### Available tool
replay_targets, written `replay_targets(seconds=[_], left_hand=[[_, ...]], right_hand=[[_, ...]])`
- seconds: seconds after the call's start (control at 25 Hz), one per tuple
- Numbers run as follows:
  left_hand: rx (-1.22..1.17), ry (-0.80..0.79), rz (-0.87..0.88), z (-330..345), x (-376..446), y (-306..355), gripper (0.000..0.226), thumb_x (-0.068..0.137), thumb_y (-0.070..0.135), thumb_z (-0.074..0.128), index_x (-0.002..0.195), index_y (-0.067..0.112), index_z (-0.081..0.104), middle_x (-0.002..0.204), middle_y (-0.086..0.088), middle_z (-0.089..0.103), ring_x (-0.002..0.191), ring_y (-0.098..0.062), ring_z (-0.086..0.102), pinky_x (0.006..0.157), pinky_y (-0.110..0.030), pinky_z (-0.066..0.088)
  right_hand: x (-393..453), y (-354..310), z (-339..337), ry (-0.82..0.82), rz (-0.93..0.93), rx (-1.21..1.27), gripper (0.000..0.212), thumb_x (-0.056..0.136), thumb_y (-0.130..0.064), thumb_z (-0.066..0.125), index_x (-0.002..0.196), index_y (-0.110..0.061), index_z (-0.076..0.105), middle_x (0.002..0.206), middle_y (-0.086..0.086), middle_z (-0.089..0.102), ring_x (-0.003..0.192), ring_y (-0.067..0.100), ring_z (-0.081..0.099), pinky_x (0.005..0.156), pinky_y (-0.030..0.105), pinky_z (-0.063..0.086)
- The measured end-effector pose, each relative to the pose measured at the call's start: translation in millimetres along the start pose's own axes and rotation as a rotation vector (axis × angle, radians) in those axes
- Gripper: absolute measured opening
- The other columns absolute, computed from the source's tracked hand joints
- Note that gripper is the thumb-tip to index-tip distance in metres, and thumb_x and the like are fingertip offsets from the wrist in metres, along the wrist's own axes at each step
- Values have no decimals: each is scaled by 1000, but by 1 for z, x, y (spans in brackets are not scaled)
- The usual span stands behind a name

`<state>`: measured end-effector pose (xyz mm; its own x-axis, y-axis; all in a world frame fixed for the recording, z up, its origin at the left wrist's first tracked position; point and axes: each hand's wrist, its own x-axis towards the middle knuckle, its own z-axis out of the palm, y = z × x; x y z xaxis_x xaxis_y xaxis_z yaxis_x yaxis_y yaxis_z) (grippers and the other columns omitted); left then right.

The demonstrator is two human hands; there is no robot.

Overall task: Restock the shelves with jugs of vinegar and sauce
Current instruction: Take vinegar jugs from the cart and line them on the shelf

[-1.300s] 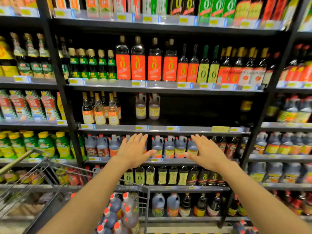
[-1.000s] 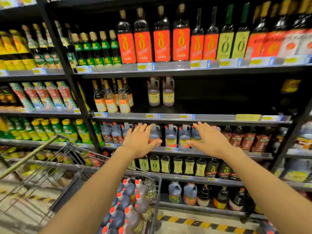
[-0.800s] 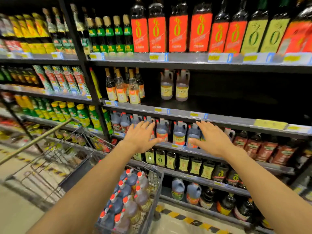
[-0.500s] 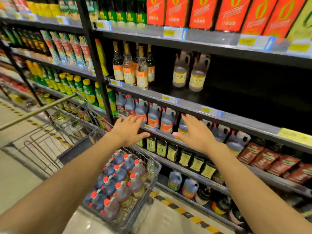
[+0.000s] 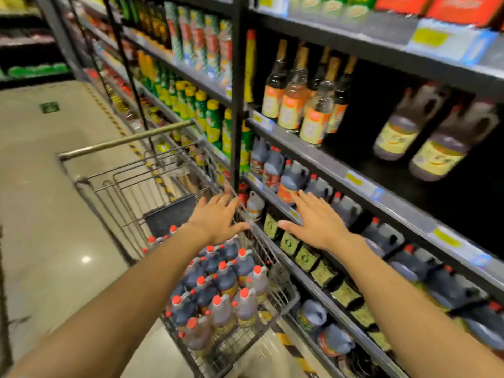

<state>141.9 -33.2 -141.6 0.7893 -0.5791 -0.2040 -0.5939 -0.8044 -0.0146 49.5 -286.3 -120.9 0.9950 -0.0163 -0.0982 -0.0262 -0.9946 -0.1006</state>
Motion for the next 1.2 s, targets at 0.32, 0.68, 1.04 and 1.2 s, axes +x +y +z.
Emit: replay_targets(seconds=[0.32,0.68,1.04,1.2], left_hand=[[-178,-168,-381,92,-35,-59,94,94,80,27,165,22,6,172,-7,13,157,-30,16,123,-59,18],[-394,-298,-616,210,-83,-14,90,96,70,42,163,16,14,168,-10,25,152,-28,29,123,-42,25],[-494,-537,-617,281,-81,4,72,94,37,66,152,10,32,150,-17,46,133,-36,53,103,-41,47],[-458,-596,-605,296,-60,1,45,93,25,66,136,17,59,133,-12,62,123,-33,62,95,-41,51]], right_hand=[[93,-38,69,-261,-311,-16,100,93,-80,37,166,-19,7,174,7,7,160,26,10,128,45,11],[126,-64,187,-430,-675,16,95,95,-72,48,163,-11,20,170,8,25,155,26,25,124,41,24],[101,-97,299,-650,-741,-34,80,92,-60,63,154,-17,35,152,8,49,135,34,51,102,44,44],[94,-103,333,-697,-714,-50,60,90,-52,68,139,-23,50,135,5,60,126,34,58,91,44,48]])
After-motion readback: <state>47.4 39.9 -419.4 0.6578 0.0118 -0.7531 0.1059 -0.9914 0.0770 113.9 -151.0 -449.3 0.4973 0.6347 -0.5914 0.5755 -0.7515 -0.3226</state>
